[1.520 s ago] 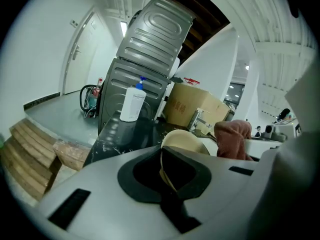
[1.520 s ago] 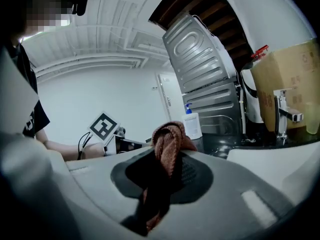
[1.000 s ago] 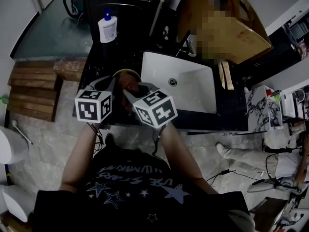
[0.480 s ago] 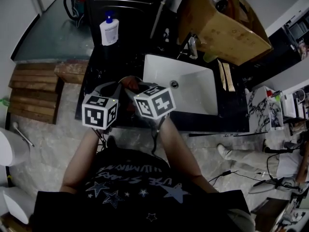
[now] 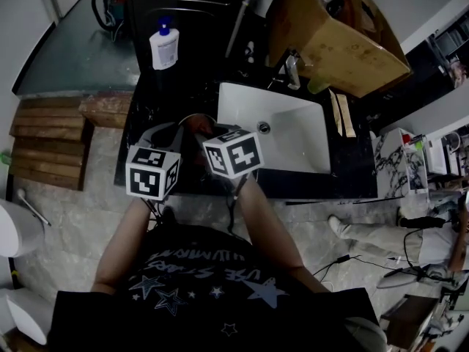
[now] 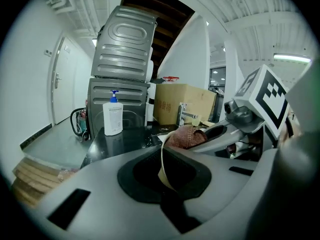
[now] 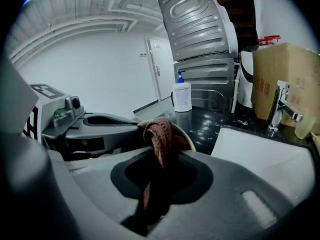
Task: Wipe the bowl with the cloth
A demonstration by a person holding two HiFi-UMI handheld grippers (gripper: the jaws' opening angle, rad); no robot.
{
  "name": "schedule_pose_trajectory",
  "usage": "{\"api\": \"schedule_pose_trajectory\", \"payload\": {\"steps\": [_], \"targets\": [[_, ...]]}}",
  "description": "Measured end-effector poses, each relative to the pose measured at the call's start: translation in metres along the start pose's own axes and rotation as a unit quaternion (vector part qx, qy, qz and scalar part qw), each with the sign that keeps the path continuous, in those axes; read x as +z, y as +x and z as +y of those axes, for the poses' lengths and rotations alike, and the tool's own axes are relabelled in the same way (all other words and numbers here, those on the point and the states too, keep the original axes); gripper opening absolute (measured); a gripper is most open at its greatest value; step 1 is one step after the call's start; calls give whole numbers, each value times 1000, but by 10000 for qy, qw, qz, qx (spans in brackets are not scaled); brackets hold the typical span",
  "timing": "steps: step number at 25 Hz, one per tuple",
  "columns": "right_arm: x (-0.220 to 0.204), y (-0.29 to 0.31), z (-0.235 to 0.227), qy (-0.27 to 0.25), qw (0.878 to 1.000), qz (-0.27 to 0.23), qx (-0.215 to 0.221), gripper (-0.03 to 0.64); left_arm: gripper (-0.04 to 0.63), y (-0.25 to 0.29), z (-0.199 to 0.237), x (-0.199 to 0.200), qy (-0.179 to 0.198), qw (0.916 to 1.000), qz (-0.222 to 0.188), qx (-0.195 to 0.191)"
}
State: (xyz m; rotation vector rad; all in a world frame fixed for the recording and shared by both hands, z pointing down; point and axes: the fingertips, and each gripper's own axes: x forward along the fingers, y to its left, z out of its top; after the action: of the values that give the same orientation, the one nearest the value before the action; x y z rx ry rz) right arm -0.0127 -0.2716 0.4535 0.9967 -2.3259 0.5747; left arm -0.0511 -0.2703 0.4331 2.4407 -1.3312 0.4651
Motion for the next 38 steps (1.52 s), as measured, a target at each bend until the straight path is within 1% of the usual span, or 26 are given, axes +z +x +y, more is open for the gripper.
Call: {"api": "schedule_pose_trajectory", "payload": {"steps": [5, 9, 14, 18, 22, 28, 32, 35, 38], "targets": [[-8, -3, -10, 15, 9995, 163, -270, 69, 18, 0, 2, 4, 105, 9999, -94, 32], [-12, -5, -14, -1, 9991, 274, -319, 69, 18, 1, 4, 10, 221, 9996, -182, 63], [-20, -2, -15, 45, 9984, 533, -194, 69, 18, 5, 0, 13, 305, 9993, -218, 20], [-27, 1, -14, -85, 9971, 756, -76, 67, 18, 9, -4, 14, 399, 9990, -196, -16], [-27, 2, -13, -141, 9961, 864, 43, 67, 18, 11, -7, 19, 427, 9988, -246, -40], [-22, 7, -2, 80, 9953, 826, 502, 67, 18, 12, -8, 26, 476, 9984, -312, -30], [-19, 9, 1, 242, 9950, 728, 637, 67, 18, 12, -10, 25, 447, 9985, -298, -41], [-11, 8, 3, 542, 9943, 494, 776, 67, 18, 10, -10, 23, 368, 9989, -288, -56], [-2, 6, 5, 942, 9903, 197, 1003, 67, 18, 9, -8, 22, 309, 9990, -314, -46]]}}
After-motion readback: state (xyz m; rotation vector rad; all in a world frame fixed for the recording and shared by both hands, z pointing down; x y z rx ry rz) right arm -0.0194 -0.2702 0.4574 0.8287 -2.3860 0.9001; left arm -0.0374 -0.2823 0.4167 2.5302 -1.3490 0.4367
